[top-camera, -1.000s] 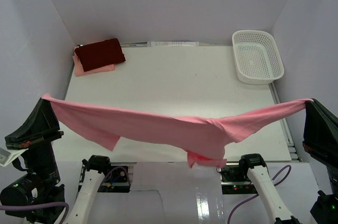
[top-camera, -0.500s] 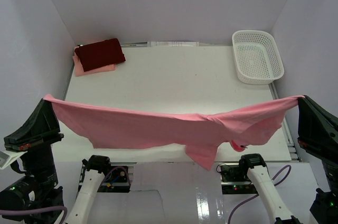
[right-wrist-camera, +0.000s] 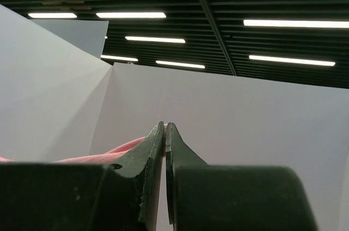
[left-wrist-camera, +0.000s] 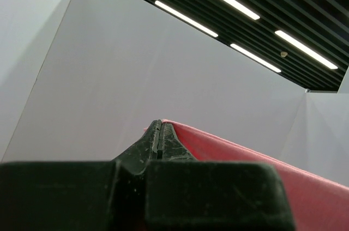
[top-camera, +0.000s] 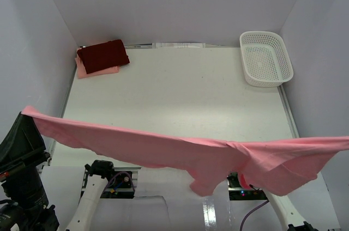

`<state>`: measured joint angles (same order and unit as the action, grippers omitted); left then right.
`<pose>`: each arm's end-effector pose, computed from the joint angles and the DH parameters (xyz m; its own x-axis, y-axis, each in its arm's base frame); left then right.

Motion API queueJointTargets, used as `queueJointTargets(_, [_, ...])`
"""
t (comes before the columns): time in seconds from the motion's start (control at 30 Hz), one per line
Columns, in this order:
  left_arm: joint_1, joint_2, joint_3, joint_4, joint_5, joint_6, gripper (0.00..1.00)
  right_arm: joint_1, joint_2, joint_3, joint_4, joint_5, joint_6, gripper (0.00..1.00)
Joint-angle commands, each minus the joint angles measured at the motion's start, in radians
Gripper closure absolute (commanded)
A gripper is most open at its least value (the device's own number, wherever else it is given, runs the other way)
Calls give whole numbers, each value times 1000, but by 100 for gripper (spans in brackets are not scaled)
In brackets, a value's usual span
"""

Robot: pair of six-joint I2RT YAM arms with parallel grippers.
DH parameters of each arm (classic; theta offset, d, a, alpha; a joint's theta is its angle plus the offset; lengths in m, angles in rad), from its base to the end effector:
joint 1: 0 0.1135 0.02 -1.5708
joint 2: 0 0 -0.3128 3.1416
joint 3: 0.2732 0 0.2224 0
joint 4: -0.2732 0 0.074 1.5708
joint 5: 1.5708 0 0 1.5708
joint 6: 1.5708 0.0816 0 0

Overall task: Fold and stack the t-shirts
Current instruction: Flatten out the tshirt

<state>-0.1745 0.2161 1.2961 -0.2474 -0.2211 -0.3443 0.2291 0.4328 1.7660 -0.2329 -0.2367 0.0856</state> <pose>-0.1290 0.0409 0.5114 0.6776 -0.4538 -0.5787 0.2685 0.8852 -0.3798 -0.2014 -0.0273 0.6036 0.8371 0.2806 -0.4695 -0.3973 0.9019 -0.1695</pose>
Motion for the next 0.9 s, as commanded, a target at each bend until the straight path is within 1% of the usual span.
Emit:
queueJointTargets(0.0, [-5,42,-18,6,-6,14,100,19,-6,3,10,68,-50,92])
queueJointTargets(0.07, [-5,46,-38,10,-7,16,100,21,-8,-16,15,76,-47,92])
queueJointTargets(0.17, [-6,48,-75,16,-11,10,100,19,-14,-92,35,76,-14,92])
queueJointTargets(0.2, [-5,40,-125,13,-14,2,100,19,-20,-164,44,70,5,92])
queueJointTargets(0.27, [-6,25,-199,11,-15,-16,100,19,-25,-256,66,45,75,92])
queueJointTargets(0.3, [-5,7,-284,16,-20,-27,100,18,-25,-305,69,42,95,92])
queueJointTargets(0.33, [-5,2,-325,19,-23,-47,100,19,-26,-415,76,40,136,92])
queueJointTargets(0.37, [-5,-1,-361,22,-26,-54,100,18,-25,-469,81,42,152,92])
queueJointTargets(0.4, [-5,3,-427,36,-24,-62,100,19,-19,-520,84,40,167,92])
queueJointTargets(0.43, [-5,9,-457,45,-26,-70,100,18,-14,-618,92,39,180,92])
queueJointTargets(0.53, [-5,55,-550,80,-26,-79,100,18,15,-738,142,33,206,92])
queueJointTargets(0.67, [-5,155,-626,141,-38,-65,100,19,95,-781,193,36,201,92])
queueJointTargets(0.73, [-5,204,-652,213,-46,-55,100,18,158,-786,221,34,198,92])
queueJointTargets(0.83, [-5,314,-682,318,-60,-45,100,19,248,-792,285,28,191,92])
queueJointTargets(0.87, [-5,378,-692,339,-66,-45,100,19,273,-789,297,27,187,92])
